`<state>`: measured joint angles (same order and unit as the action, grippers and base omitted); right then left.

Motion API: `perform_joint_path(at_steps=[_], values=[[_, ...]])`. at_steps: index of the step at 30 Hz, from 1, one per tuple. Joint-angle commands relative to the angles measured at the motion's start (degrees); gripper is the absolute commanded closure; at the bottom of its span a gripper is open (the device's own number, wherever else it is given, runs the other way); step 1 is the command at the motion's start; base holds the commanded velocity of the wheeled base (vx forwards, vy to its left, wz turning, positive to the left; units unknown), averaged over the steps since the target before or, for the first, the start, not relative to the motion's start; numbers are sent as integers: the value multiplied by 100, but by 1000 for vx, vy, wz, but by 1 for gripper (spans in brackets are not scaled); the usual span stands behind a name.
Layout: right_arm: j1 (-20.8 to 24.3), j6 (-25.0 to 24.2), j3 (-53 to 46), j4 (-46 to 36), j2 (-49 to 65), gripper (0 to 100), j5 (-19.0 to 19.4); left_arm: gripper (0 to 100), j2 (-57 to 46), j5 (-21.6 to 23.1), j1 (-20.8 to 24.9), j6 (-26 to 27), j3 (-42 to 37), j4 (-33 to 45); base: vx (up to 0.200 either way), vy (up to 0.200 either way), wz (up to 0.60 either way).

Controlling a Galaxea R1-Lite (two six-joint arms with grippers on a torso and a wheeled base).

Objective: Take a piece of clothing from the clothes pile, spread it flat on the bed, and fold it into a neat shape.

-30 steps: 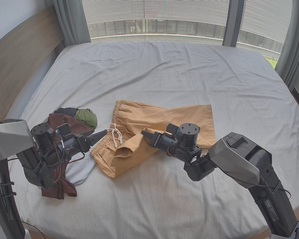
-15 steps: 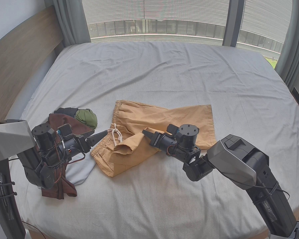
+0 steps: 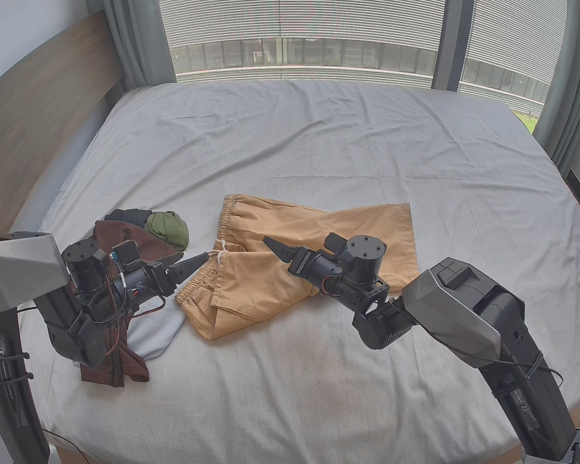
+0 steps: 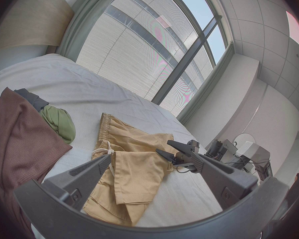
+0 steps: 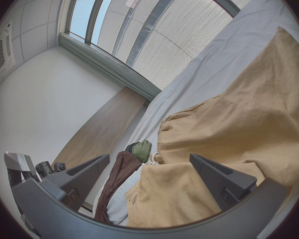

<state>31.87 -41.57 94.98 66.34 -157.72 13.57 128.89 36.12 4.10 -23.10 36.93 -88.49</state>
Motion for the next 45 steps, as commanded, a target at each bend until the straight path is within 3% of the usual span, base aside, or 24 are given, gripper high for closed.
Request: perform_joint_path(at_steps=[1, 13, 23, 45], values=[[57, 17, -234, 54, 268, 0, -3, 0, 4, 0, -23, -10, -1, -1, 0, 0, 0], [443, 9, -2045, 423, 963, 0, 67, 0, 4, -9, -32, -10, 34, -10, 0, 0, 0], [777, -308, -2062, 344, 822, 0, 164, 0, 4, -9, -40, -10, 34, -1, 0, 0, 0], [1032, -510, -2097, 309, 347, 0, 172, 0, 13, -17, -32, 16, 16, -1, 0, 0, 0]])
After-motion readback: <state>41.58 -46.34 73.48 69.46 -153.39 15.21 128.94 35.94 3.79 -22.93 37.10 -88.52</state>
